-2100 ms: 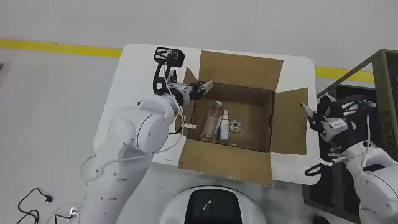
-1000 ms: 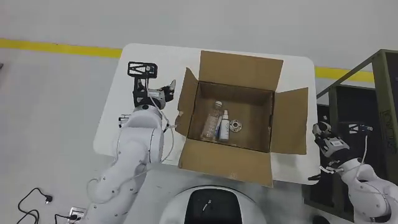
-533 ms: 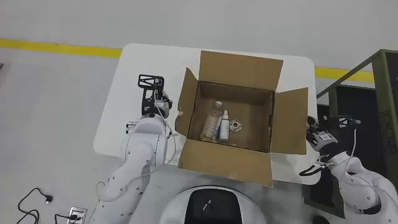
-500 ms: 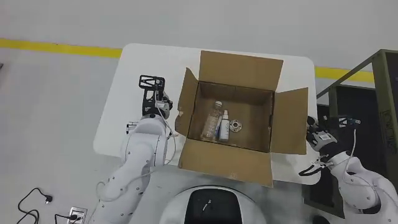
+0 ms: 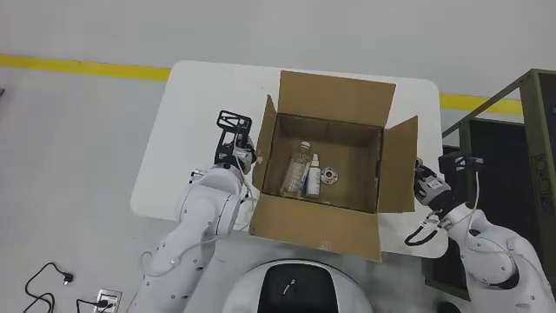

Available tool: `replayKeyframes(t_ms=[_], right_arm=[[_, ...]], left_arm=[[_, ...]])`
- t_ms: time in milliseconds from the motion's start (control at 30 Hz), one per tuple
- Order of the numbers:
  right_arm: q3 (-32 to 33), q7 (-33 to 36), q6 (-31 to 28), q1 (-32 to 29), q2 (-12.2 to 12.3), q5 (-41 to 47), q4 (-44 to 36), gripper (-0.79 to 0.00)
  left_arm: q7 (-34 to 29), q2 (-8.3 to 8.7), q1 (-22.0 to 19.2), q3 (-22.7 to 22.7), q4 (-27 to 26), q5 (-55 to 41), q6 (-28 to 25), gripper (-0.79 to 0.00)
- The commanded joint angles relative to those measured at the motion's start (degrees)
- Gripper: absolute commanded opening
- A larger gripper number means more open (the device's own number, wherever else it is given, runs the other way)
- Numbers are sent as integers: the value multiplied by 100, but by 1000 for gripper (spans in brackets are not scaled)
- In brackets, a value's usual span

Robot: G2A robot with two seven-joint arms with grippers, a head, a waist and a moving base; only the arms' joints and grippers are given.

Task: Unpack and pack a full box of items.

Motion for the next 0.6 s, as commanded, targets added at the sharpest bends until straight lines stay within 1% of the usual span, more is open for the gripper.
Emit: replayKeyframes(t_ms=[0, 133, 300, 433, 567], right_arm=[[-181, 132, -19, 89, 5, -166, -34, -785], [-564, 430, -61, 307, 11, -432, 13, -785], [-961, 699, 90, 579, 7, -754, 181, -785], [-1111, 726, 247, 684, 2, -846, 264, -785], [-1071, 683, 351, 663, 10, -775, 237, -785]], left_arm=[[-39, -25, -56, 58, 1, -265, -85, -785], [-78, -51, -216, 143, 35, -408, -291, -785], [-65, -96, -379, 309, 148, -686, -500, -785], [-20, -128, -490, 457, 280, -730, -592, -785], [-23, -157, -584, 559, 429, -837, -696, -785]])
